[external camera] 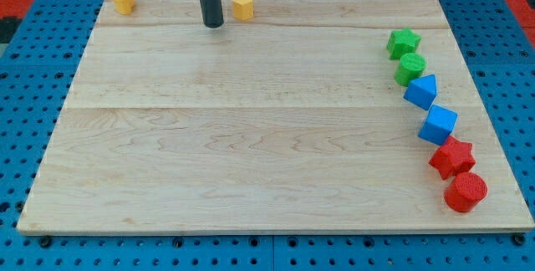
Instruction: Nudge the yellow hexagon up a bit
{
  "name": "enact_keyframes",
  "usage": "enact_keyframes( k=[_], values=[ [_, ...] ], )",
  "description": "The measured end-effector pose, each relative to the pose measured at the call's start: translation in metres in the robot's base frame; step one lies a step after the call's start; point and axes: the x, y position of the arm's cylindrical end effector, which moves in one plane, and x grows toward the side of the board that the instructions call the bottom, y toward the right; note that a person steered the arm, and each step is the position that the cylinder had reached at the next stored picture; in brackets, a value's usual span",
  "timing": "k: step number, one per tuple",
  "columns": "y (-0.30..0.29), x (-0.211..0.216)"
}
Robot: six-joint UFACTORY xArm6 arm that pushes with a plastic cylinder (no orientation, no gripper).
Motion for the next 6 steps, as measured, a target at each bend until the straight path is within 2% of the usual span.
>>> enact_keyframes(
  k=[2,4,5,6],
  values=[
    [0.031,-0.031],
    [0.026,-0.020],
    [0.047,-0.009],
    [0.083,-0.017]
  ],
)
